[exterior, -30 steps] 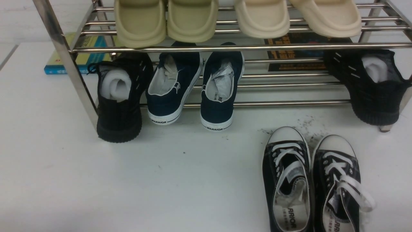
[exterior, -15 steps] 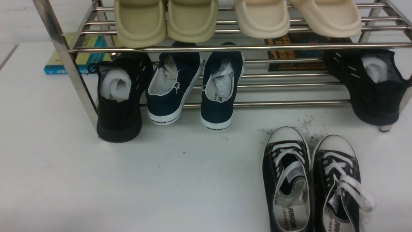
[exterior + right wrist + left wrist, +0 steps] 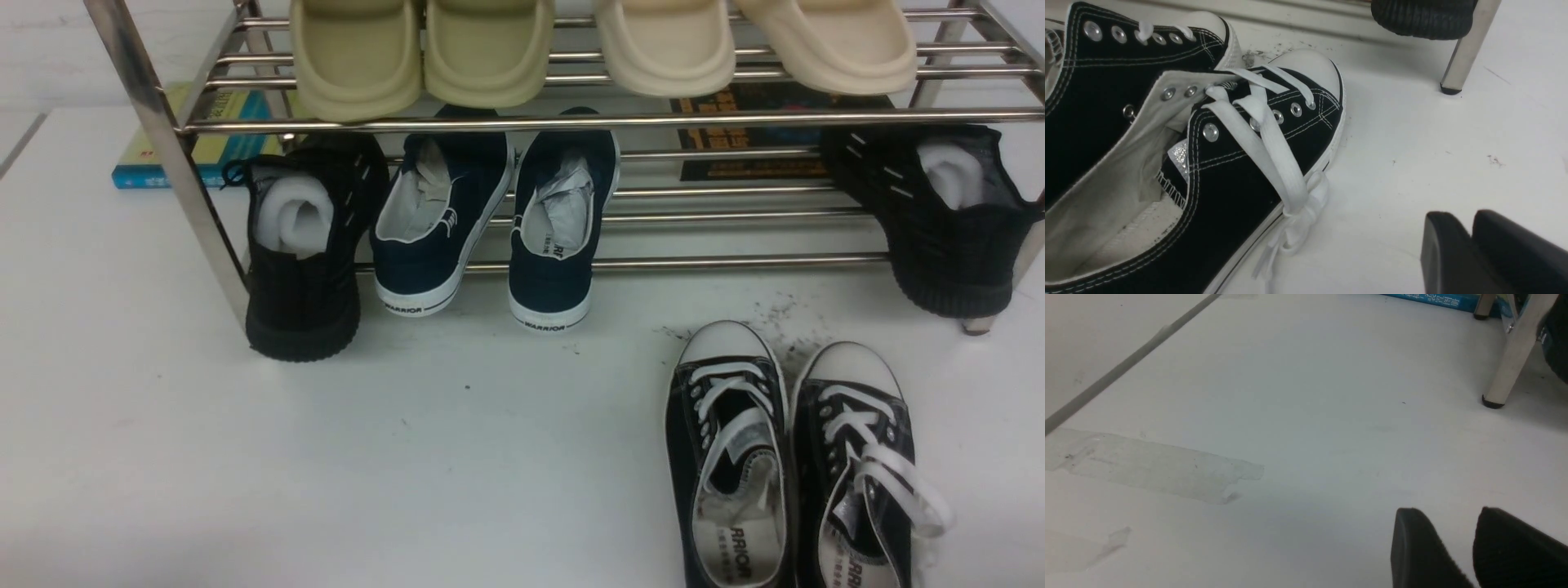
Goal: Take the shoes off the shelf with your hand on the white table.
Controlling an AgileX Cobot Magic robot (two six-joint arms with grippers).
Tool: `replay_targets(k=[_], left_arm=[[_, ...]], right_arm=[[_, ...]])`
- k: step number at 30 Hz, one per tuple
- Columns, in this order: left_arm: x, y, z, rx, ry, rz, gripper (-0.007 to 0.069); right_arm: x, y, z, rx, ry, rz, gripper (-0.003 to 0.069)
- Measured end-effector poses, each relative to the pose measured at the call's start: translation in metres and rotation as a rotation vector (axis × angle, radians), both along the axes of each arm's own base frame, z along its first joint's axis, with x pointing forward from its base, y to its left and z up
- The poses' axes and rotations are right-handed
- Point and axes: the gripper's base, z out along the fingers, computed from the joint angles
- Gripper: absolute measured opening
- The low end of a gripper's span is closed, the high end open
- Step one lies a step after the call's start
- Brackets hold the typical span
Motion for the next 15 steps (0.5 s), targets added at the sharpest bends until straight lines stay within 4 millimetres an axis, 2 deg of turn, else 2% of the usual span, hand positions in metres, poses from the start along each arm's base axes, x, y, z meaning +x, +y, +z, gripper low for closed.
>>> replay_targets(k=[5, 10, 15], left_arm=[[0.001, -0.008, -0.001, -0.058, 0.003, -0.072, 0.0242], [0.001, -0.015, -0.001, 0.112, 0.030, -0.201, 0.0242], [0.001, -0.015, -0.001, 0.129, 0.033, -0.216, 0.0242]], right_arm=[[0.000, 0.000, 0.000, 0.000, 0.000, 0.000, 0.0127], [0.000, 0.000, 0.000, 0.000, 0.000, 0.000, 0.0135], [0.000, 0.000, 0.000, -0.001, 0.000, 0.000, 0.0140]])
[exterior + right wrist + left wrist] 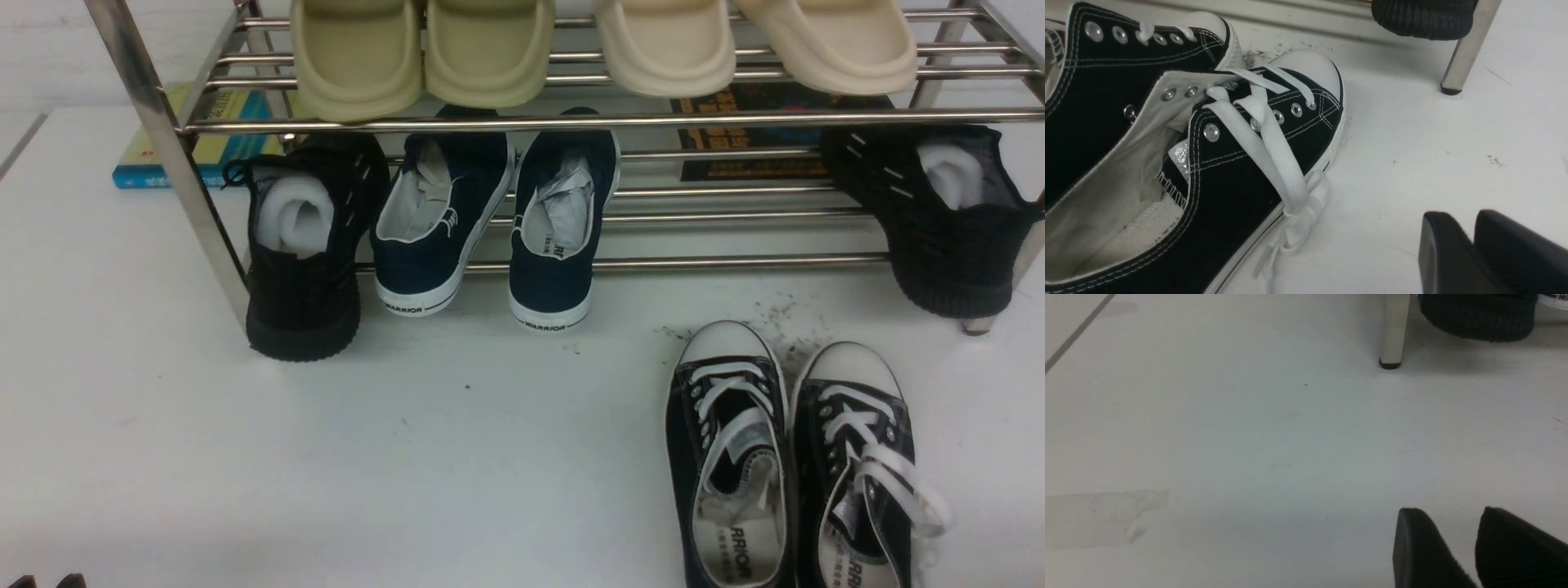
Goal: Take the shoes off the shelf with your hand on the white table.
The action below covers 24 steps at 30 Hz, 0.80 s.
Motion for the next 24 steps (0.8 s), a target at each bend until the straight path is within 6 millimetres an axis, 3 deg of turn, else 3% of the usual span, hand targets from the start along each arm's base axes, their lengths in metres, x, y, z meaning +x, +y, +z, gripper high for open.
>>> replay_targets(k=[24], left_arm=[[0.0000, 0.0000, 0.0001, -0.046, -0.001, 0.014, 0.0242]], right_arm=[[0.0000, 0.0000, 0.0000, 0.000, 0.000, 0.000, 0.0170]])
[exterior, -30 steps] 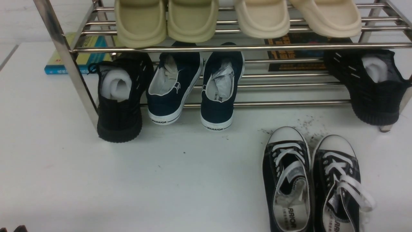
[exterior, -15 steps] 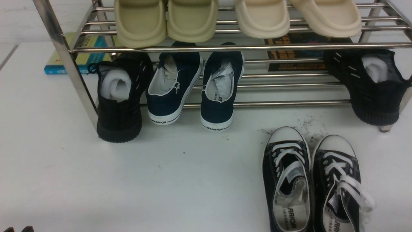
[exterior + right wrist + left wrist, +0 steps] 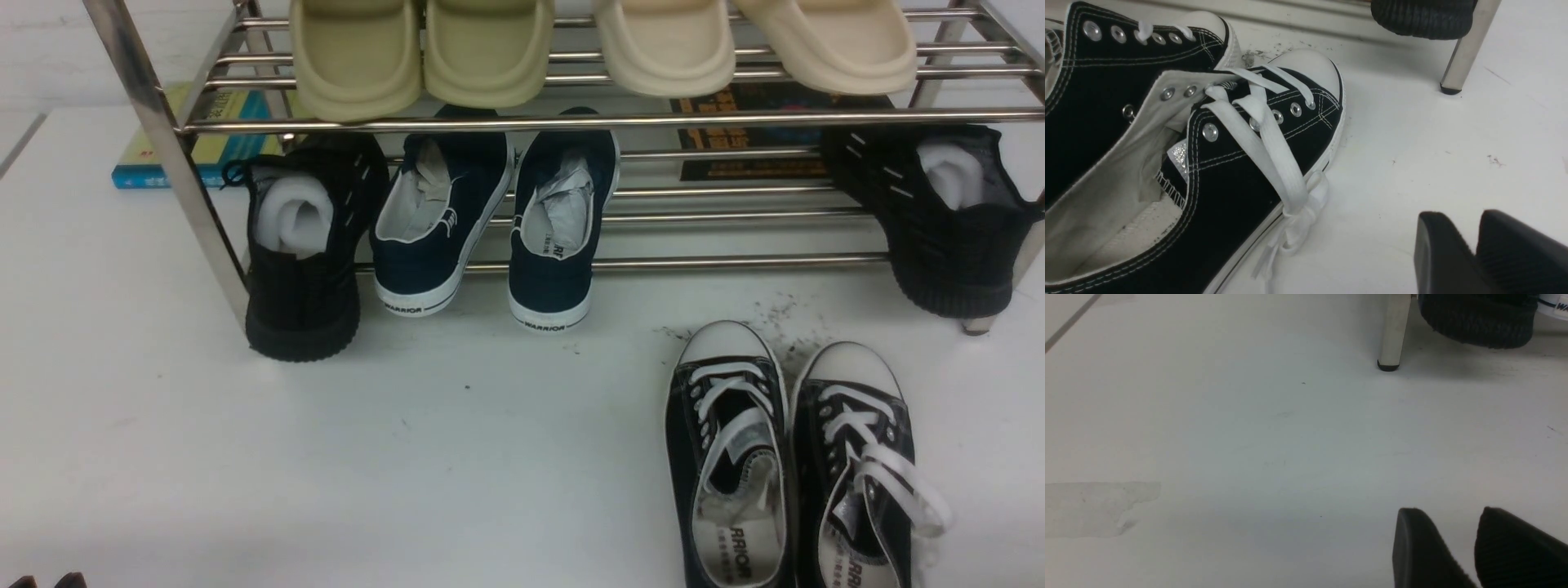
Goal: Take the shoes off the shelf with your hand on the white table.
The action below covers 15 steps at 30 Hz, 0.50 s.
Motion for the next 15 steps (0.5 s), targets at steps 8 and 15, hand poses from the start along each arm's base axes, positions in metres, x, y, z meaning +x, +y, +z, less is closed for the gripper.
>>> replay_targets(k=[8, 15], left_arm=[[0.0000, 0.0000, 0.0000, 0.000, 0.000, 0.000, 0.0242], [0.0000, 0.0000, 0.0000, 0.000, 0.000, 0.000, 0.0242]], right_arm=[[0.0000, 0.0000, 0.0000, 0.001, 0.000, 0.000, 0.0182], [0.0000, 0.0000, 0.0000, 0.001, 0.000, 0.000, 0.0193]])
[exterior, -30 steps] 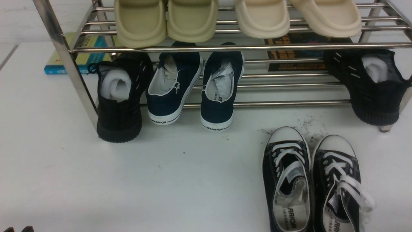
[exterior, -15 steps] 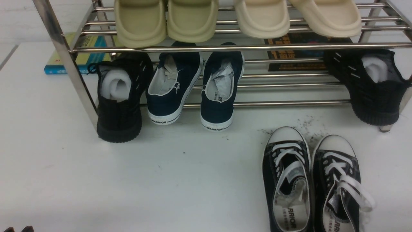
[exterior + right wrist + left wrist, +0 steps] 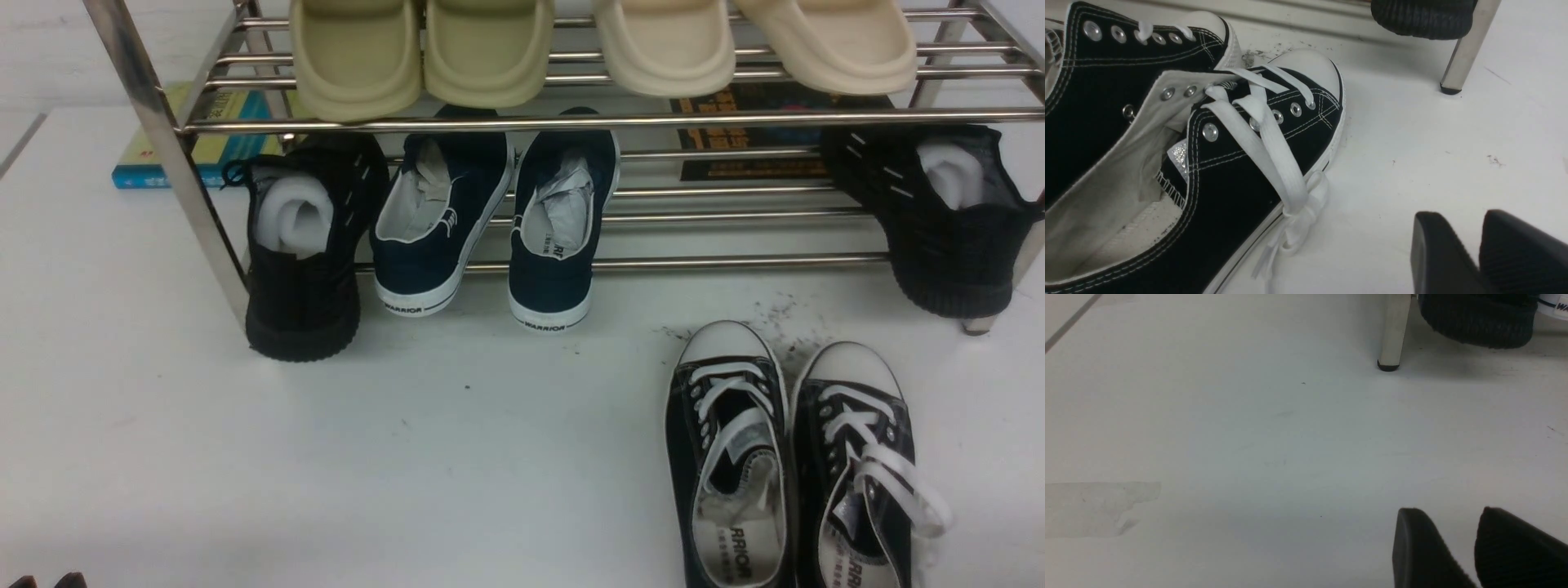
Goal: Take the shoes off the shelf with your hand on the white table.
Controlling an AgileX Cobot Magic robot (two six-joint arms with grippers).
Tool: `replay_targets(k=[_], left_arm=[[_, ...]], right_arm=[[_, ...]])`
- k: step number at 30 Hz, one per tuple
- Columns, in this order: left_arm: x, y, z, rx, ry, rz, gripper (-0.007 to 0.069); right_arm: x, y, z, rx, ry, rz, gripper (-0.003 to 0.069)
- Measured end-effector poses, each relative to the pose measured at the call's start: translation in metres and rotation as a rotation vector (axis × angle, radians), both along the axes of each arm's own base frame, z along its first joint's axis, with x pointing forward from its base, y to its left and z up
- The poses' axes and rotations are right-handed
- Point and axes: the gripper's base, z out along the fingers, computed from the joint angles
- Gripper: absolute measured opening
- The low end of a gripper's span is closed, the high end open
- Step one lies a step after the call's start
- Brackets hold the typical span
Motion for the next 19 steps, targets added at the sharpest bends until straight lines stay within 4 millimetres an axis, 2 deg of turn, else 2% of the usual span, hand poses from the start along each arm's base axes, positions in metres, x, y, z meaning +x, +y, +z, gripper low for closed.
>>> replay_targets(k=[19], left_arm=[[0.0000, 0.0000, 0.0000, 0.000, 0.000, 0.000, 0.0242]], right_arm=[[0.0000, 0.0000, 0.0000, 0.000, 0.000, 0.000, 0.0216]])
